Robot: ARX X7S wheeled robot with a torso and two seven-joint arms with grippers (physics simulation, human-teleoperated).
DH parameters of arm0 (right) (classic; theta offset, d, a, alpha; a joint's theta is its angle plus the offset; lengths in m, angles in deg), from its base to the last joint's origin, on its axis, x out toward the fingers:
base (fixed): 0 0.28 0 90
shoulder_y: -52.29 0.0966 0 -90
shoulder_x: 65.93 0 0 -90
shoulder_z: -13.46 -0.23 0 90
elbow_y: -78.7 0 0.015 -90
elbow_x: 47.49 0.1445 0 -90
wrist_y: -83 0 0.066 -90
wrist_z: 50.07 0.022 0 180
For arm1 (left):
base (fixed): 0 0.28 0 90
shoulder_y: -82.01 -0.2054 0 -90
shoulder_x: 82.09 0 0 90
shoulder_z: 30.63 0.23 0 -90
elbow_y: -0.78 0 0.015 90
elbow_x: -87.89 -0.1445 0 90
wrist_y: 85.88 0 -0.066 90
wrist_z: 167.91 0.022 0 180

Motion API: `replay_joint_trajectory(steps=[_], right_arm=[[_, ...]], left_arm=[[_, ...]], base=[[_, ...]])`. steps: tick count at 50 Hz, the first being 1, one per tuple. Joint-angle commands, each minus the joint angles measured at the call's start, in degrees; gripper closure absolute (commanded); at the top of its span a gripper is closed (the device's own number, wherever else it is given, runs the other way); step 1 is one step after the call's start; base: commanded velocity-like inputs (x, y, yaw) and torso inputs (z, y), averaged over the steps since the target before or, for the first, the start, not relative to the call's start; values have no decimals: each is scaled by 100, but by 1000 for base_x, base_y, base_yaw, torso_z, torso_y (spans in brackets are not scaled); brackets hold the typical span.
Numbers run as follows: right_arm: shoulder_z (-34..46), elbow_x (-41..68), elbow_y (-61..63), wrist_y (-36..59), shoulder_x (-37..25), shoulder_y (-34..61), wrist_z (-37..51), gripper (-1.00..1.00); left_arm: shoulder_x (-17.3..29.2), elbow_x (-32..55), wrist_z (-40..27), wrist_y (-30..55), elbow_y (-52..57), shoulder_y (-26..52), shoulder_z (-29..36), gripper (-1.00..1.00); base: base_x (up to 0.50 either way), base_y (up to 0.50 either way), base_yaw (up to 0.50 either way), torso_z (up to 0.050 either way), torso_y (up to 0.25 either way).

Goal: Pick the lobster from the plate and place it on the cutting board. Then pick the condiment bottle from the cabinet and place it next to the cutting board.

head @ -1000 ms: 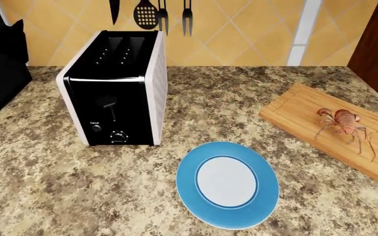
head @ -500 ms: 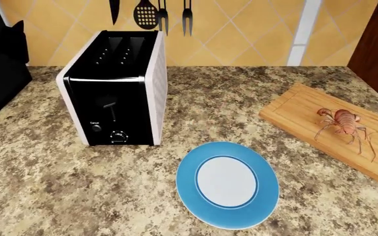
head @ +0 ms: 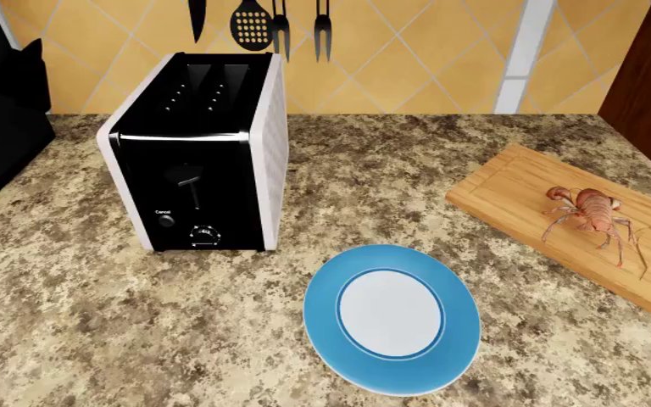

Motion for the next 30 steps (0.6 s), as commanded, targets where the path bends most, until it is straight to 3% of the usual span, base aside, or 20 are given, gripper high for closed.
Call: replay_joint_trajectory(steps=[1, 14, 30], right_arm=[[-9, 59, -236, -128, 9, 1, 55, -100], [-9, 82, -412, -199, -1, 1, 118, -100], [-7, 288, -762, -584, 120, 1, 304, -100]], left_arm=[[-8, -1, -13, -5, -13, -8, 8, -100], [0, 1, -2, 11, -8, 12, 23, -100], [2, 0, 9, -26, -62, 50, 35, -100]], base=[[0, 0, 0, 0, 0], [9, 0, 0, 0, 0], [191, 0, 0, 0, 0]])
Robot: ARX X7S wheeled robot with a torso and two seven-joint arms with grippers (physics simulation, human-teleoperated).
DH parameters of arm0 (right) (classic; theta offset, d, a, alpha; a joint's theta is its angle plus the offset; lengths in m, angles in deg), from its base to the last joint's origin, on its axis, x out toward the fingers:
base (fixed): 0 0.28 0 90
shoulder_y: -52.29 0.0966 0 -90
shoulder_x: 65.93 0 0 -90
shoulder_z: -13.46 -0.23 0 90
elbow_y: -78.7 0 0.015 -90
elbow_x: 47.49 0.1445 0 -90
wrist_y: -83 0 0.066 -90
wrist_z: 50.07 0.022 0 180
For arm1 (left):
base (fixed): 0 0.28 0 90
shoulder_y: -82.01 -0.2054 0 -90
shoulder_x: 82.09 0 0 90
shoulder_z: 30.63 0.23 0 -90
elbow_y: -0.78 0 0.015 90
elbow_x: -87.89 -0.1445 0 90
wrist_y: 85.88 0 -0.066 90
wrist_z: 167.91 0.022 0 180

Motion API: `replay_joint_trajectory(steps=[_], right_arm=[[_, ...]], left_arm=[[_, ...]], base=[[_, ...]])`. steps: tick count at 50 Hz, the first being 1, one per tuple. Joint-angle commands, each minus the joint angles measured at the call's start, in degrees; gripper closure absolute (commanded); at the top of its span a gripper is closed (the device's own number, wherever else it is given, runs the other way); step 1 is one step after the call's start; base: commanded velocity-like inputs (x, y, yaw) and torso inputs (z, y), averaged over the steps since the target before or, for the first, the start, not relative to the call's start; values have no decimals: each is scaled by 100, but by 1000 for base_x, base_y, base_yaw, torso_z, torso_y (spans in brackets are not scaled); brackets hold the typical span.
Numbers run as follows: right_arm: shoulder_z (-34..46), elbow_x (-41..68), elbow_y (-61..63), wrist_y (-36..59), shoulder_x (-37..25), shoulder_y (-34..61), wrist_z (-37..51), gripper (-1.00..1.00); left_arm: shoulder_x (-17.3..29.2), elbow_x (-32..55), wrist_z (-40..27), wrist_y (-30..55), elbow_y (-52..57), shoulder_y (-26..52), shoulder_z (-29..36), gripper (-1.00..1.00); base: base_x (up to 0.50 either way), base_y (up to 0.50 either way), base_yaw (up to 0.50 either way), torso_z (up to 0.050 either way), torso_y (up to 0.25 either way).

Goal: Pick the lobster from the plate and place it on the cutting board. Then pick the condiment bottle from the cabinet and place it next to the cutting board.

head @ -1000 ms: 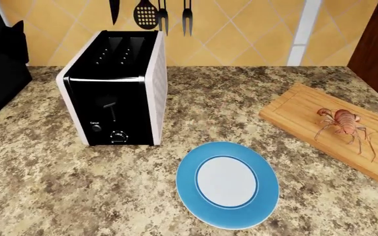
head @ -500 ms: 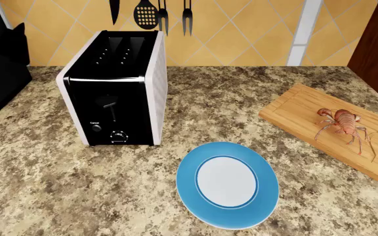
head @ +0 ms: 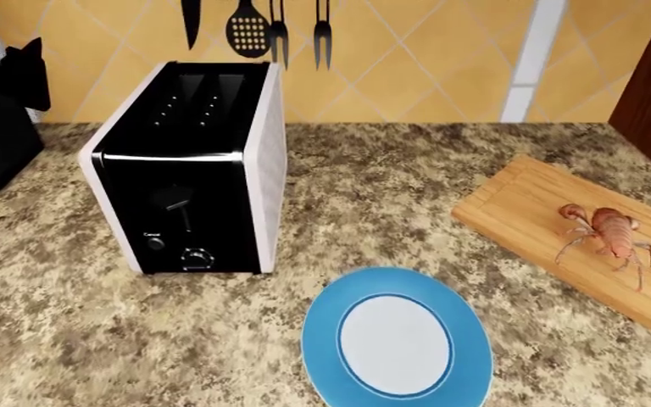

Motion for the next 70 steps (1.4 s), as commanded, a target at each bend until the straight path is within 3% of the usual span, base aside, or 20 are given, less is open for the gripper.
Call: replay_joint_trajectory(steps=[1, 10, 11, 34, 70], right_arm=[[-6, 113, -172, -176, 66, 0, 83, -100], [-7, 127, -146, -117, 13, 0, 213, -100], [7, 105, -130, -111, 11, 0, 197, 100], [71, -301, 48, -562, 51, 0, -253, 100], [97, -437, -75, -775, 12, 0, -716, 100]], left_arm=[[-4, -4, -1, -41, -54, 17, 8, -100], [-6, 1, -3, -48, -61, 11, 9, -100], [-8, 1, -5, -46, -57, 13, 10, -100], [-33, -7, -27, -97, -91, 21, 31, -100], [-44, 128, -55, 38, 136, -131, -66, -100]], base=[[199, 0, 0, 0, 0], [110, 0, 0, 0, 0], [0, 0, 0, 0, 0], [0, 0, 0, 0, 0], [-493, 0, 0, 0, 0]])
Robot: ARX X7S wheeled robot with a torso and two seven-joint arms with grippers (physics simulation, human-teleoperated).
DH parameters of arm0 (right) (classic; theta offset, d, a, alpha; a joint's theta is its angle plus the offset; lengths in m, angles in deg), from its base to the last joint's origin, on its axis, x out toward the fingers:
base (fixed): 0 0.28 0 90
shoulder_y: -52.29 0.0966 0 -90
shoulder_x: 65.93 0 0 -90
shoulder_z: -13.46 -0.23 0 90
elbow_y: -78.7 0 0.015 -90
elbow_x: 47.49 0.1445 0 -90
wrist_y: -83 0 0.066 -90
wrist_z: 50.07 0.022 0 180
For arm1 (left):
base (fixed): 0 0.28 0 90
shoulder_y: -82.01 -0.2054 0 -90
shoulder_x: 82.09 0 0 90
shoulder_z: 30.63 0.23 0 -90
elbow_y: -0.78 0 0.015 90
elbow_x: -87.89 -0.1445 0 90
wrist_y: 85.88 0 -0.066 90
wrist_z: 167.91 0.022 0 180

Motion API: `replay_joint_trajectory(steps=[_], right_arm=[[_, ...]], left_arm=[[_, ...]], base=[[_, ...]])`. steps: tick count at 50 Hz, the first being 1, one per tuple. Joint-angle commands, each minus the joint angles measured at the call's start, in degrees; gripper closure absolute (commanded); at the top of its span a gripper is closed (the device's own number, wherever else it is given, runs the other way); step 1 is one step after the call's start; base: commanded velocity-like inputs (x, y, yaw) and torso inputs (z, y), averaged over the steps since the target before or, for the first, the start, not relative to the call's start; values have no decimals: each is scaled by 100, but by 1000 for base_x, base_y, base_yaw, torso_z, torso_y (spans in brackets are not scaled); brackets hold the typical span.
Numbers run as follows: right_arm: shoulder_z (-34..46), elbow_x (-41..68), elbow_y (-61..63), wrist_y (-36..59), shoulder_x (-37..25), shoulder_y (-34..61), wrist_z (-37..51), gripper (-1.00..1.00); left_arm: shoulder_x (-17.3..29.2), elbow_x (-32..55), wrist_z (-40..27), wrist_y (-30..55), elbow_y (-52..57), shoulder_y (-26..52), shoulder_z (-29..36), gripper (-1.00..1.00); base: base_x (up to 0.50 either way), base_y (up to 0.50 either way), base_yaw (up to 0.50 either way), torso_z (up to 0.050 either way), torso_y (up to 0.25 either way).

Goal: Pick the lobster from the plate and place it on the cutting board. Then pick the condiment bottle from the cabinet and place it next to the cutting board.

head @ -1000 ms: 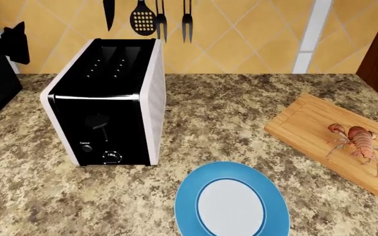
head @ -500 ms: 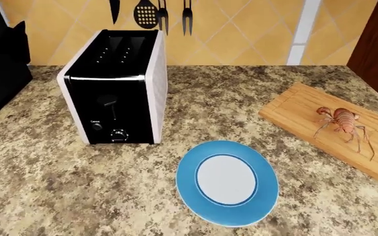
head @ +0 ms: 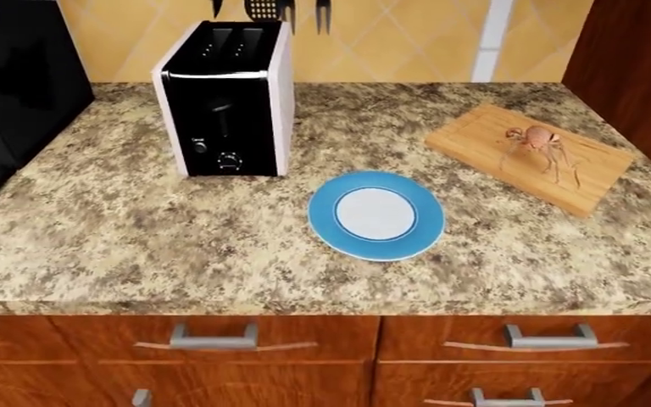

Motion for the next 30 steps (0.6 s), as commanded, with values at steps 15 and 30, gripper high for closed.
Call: replay_joint_trajectory(steps=[15, 30], right_arm=[[-11, 525, 1449, 134, -247, -1533, -590, 100], [-438, 750, 6211, 1513, -305, -4594, -832, 100]], left_arm=[[-358, 669, -644, 314, 1136, -887, -982, -100], [-991, 1423, -1372, 660, 2498, -1868, -2071, -100]], base=[[-67, 0, 0, 0, 0], [0, 0, 0, 0, 0]])
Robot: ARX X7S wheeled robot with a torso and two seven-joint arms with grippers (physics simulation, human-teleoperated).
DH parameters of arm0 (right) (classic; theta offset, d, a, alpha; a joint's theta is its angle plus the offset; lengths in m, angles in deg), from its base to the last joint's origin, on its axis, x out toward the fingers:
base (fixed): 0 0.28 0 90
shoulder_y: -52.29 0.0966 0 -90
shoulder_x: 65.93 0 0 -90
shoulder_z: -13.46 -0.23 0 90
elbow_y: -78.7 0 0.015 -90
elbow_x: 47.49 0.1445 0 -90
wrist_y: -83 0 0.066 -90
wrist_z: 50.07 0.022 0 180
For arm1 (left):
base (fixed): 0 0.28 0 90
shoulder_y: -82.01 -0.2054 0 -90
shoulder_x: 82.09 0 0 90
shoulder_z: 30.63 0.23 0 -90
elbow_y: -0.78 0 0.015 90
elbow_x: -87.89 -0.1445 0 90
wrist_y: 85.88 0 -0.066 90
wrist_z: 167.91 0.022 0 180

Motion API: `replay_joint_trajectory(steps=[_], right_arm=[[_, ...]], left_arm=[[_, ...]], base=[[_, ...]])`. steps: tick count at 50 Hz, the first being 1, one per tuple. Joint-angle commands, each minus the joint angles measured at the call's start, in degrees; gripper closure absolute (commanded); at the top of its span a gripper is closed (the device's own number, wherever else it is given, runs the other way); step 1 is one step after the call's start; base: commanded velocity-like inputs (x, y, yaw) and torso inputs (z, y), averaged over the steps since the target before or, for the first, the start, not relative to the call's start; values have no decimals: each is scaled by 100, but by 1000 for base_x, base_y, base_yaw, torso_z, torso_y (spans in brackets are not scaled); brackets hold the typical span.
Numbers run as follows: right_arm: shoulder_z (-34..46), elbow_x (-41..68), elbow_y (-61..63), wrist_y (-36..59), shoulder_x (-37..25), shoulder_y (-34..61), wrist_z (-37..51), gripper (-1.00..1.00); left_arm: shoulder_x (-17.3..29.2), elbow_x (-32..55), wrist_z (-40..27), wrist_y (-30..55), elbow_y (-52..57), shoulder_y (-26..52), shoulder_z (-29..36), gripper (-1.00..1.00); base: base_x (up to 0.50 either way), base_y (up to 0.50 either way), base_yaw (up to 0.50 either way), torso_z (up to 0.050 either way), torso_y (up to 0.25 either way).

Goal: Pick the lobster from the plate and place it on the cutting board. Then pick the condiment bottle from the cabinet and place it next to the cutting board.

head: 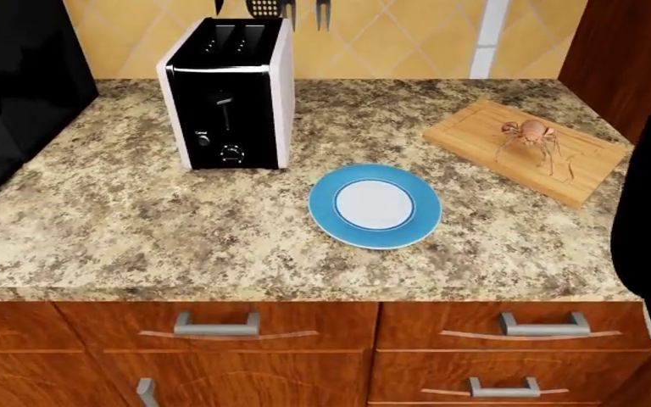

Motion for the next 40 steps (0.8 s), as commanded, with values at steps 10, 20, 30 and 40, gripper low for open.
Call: replay_joint_trajectory(steps=[10, 20, 30, 40], right_arm=[[-552, 240, 3986, 1350, 0, -2972, -266, 100], [-855, 295, 4400, 1306, 30, -3765, -237, 100], [-913, 358, 4154, 838, 131, -4358, -208, 100], [-967, 282, 3851, 41, 129, -5062, -22, 100]], left_arm=[[-438, 523, -499, 258, 903, -861, -743, -100], [-457, 624, -531, 377, 1084, -1003, -802, -100], [-551, 773, -604, 511, 1369, -1280, -913, -100], [-607, 795, -662, 467, 1679, -1715, -979, -100]], base=[[0, 0, 0, 0, 0], [0, 0, 0, 0, 0], [0, 0, 0, 0, 0], [0, 0, 0, 0, 0]])
